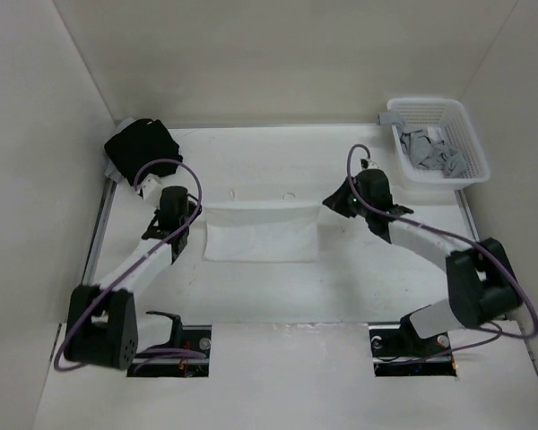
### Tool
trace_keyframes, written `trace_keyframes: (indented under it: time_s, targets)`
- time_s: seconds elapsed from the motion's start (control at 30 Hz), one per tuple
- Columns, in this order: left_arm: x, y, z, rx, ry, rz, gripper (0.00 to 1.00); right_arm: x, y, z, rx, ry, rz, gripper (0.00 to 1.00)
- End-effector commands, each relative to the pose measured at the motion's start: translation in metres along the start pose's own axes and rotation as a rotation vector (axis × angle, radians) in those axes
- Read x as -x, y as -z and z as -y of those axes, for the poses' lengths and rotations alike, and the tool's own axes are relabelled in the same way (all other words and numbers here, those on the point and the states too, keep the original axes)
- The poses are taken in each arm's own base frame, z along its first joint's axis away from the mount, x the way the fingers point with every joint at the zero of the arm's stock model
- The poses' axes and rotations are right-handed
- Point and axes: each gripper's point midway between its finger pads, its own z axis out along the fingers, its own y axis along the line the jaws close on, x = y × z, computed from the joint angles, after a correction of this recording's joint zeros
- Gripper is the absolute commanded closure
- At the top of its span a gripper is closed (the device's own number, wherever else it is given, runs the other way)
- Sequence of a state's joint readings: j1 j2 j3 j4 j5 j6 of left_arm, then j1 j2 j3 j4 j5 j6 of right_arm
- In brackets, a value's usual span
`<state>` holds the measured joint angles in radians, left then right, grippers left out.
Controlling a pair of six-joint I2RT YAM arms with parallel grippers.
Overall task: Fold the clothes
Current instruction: Fold the tank top
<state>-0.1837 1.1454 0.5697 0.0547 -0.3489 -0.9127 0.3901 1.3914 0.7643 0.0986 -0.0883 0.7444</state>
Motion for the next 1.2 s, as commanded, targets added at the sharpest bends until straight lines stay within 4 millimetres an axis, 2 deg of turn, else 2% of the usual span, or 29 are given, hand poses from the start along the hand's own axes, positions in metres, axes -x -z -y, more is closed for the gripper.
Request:
trace_keyframes:
  time_s: [0.0, 0.07, 0.13, 0.2, 0.3, 0.4, 0.47, 0.53, 0.6, 0.67, 0.73, 0.83, 1.0, 1.17]
  targets:
    - [0.025, -0.038, 0.019, -0.024, 0.043, 0.090, 0.97, 0.025, -0.035, -0.014, 0.073, 0.025, 0.017, 0.97]
    - [0.020, -0.053, 0.019, -0.013, 0.036, 0.066, 0.91, 0.028, -0.058, -0.010, 0.053, 0.010, 0.013, 0.92]
    - [0.019, -0.056, 0.022, -0.025, 0.042, 0.061, 0.80, 0.028, -0.071, -0.009, 0.041, -0.025, 0.013, 0.79]
    - [0.024, -0.043, 0.029, -0.057, 0.030, 0.084, 0.72, 0.030, -0.067, -0.008, 0.043, -0.034, 0.036, 0.66]
    - [0.015, -0.010, 0.032, -0.111, -0.035, 0.083, 0.69, 0.019, -0.044, -0.005, 0.021, -0.011, 0.086, 0.59]
    - [-0.021, 0.018, 0.014, -0.131, -0.119, 0.003, 0.69, -0.001, -0.015, 0.005, -0.002, 0.012, 0.112, 0.58]
    - [-0.045, 0.031, -0.012, -0.107, -0.161, -0.060, 0.68, -0.018, 0.003, 0.011, -0.003, 0.013, 0.111, 0.73]
    - [-0.060, 0.037, -0.036, -0.074, -0.174, -0.100, 0.68, -0.041, 0.017, 0.013, 0.012, 0.017, 0.086, 0.95]
    - [-0.074, 0.043, -0.050, -0.071, -0.178, -0.151, 0.68, -0.061, 0.026, 0.015, 0.025, 0.026, 0.053, 0.98]
    - [-0.084, 0.046, -0.056, -0.076, -0.168, -0.189, 0.67, -0.080, 0.035, 0.018, 0.028, 0.027, 0.029, 0.96]
    - [-0.090, 0.046, -0.059, -0.077, -0.168, -0.217, 0.66, -0.092, 0.042, 0.021, 0.031, 0.020, 0.019, 0.85]
    - [-0.099, 0.043, -0.060, -0.081, -0.169, -0.253, 0.65, -0.099, 0.051, 0.027, 0.030, 0.002, 0.029, 0.69]
    - [-0.105, 0.039, -0.072, -0.038, -0.147, -0.284, 0.72, -0.108, 0.052, 0.036, 0.009, -0.017, 0.011, 0.65]
    - [-0.102, 0.037, -0.081, -0.005, -0.129, -0.274, 0.73, -0.116, 0.045, 0.044, -0.025, -0.017, -0.019, 0.64]
